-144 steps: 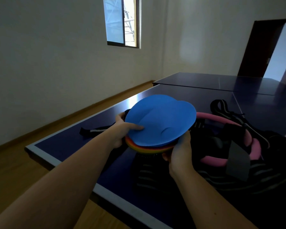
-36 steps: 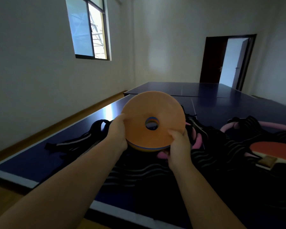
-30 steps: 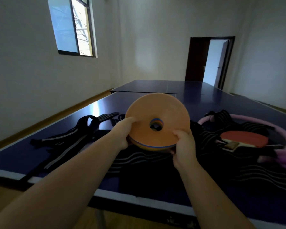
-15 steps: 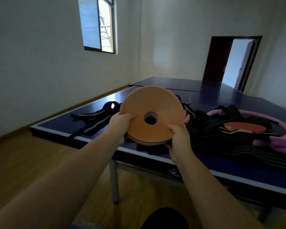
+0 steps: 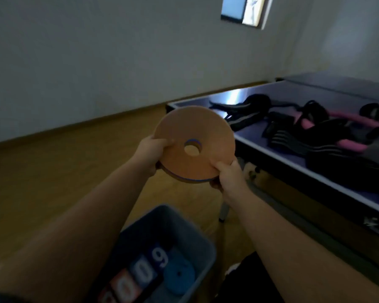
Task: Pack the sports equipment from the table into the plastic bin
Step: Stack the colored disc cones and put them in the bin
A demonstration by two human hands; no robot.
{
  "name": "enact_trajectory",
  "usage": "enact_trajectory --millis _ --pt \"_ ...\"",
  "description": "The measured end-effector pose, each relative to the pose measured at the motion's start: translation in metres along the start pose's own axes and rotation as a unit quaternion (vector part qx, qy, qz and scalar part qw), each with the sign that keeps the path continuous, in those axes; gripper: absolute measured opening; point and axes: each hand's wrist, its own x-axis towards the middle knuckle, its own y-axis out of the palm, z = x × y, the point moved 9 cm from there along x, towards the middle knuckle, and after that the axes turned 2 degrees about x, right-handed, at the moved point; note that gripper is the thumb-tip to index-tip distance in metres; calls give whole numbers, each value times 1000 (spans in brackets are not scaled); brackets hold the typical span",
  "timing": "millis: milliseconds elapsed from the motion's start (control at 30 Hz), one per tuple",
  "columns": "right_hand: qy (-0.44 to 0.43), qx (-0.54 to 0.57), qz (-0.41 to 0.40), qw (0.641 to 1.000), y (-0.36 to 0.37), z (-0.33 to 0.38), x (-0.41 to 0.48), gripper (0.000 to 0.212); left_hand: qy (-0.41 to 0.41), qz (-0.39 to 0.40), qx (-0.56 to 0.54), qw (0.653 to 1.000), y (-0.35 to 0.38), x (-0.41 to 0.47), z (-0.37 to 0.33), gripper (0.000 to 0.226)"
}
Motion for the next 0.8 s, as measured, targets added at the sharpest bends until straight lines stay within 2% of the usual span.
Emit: enact_trajectory --millis 167,333,467,533,667,800 --pt "70 -131 30 989 53 -88 24 42 -56 -39 31 997 -65 34 77 24" --pt "153 -187 44 969 62 -179 38 43 -145 -57 18 988 -90 65 194 26" --pt "227 -267 76 934 55 -243 54 32 -205 -56 5 977 -91 86 287 37" --pt "262 -322 103 904 48 -279 65 29 -236 -48 1 971 -86 95 335 40" --pt "254 -424 108 862 28 -319 87 37 -287 -33 -41 957 -72 95 416 36" --pt "242 -416 144 864 25 -354 100 46 -330 -55 -79 939 -61 78 495 40"
